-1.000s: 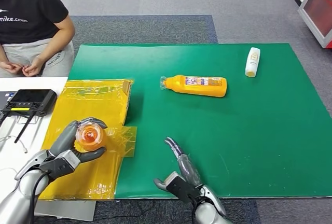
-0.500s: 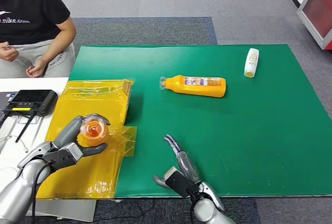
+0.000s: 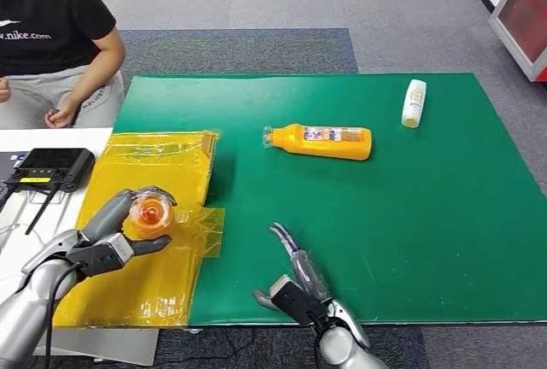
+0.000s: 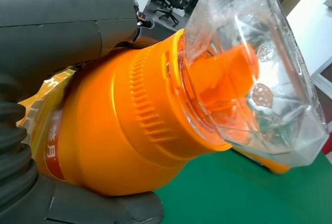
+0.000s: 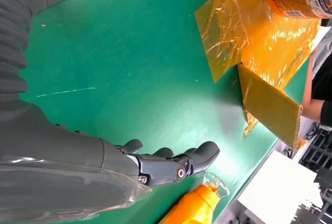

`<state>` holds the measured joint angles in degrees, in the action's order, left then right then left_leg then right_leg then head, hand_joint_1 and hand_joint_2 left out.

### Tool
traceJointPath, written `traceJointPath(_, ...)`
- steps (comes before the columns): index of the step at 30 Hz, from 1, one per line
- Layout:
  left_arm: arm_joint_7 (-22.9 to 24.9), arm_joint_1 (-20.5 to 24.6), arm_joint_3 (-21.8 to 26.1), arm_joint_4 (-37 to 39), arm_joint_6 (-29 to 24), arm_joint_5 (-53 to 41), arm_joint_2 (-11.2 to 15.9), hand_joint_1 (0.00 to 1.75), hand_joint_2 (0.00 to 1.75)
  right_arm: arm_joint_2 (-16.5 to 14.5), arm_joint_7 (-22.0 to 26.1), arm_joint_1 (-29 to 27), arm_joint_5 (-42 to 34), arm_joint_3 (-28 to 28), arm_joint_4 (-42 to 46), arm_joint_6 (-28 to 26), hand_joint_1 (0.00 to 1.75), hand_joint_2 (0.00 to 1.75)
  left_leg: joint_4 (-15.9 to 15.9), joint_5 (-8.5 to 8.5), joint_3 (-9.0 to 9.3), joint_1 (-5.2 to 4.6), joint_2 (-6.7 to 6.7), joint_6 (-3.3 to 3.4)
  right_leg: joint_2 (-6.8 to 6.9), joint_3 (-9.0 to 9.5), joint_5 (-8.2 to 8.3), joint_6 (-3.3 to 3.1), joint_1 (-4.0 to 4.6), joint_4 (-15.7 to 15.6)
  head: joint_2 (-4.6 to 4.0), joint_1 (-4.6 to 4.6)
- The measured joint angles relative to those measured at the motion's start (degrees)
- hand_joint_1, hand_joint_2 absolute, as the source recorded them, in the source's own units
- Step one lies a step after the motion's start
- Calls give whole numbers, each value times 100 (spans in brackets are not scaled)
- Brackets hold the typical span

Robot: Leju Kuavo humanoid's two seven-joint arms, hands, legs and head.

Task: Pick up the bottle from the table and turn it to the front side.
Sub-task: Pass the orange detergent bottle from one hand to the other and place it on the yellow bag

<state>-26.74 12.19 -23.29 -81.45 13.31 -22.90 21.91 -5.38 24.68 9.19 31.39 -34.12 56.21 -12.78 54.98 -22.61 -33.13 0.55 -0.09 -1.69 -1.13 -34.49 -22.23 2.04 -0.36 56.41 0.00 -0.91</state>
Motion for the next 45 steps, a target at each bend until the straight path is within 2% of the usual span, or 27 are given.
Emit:
traceJointPath(3, 1, 81, -71, 137, -3, -8, -98, 173, 175, -29, 2, 30, 9, -30, -38, 7, 0, 175, 0, 0, 2, 0, -1, 0, 1, 4, 0, 0, 0, 0, 0, 0)
traceJointPath(5, 1, 136, -108, 242, -11, -4, -184, 161, 175, -50, 2, 56, 10, -54, -65, 10, 0, 175, -1, 0, 4, 0, -1, 0, 1, 9, 0, 0, 0, 0, 0, -1)
traceJointPath(8, 1, 209, -155, 406, -36, 8, -327, 93, 175, -75, 2, 83, 3, -84, -106, 18, 0, 175, -1, 1, 9, -1, -1, 1, 2, 19, 0, 0, -1, 0, 0, 0)
traceJointPath(9, 2, 233, -171, 462, -52, 13, -380, 65, 175, -81, 1, 88, -1, -91, -121, 21, 0, 175, -1, 1, 12, -1, -3, 1, 5, 23, 0, 1, -1, 0, 0, 0)
traceJointPath(12, 4, 284, -212, 631, -111, 40, -536, 24, 175, -95, -5, 104, -13, -116, -167, 27, 0, 175, -1, 3, 18, -1, -12, 5, 20, 35, -2, 2, -1, 0, 0, 0)
traceJointPath(13, 7, 285, -226, 687, -124, 52, -581, 19, 175, -99, -7, 109, -16, -127, -182, 28, 0, 175, -1, 4, 19, -1, -14, 5, 22, 36, -2, 2, -1, 0, 0, 0)
traceJointPath(15, 13, 264, -257, 794, -139, 70, -666, 15, 175, -109, -8, 116, -21, -148, -207, 26, 0, 175, -1, 6, 19, -1, -15, 6, 22, 34, 0, 2, -1, 0, 0, 0)
traceJointPath(28, 289, -24, -340, 1275, -532, 215, -1092, 25, 175, -124, -8, 109, -27, -176, -301, -113, 0, 175, 0, 13, -25, -1, -12, 9, 19, -25, 3, 2, 0, 1, 0, 1)
traceJointPath(45, 303, -291, -204, 1338, -738, 149, -1344, 7, 175, -124, 119, 107, -20, -177, -308, -202, 0, 175, 0, 10, -54, -1, -12, 12, 21, -49, 0, 4, -1, 1, 0, -1)
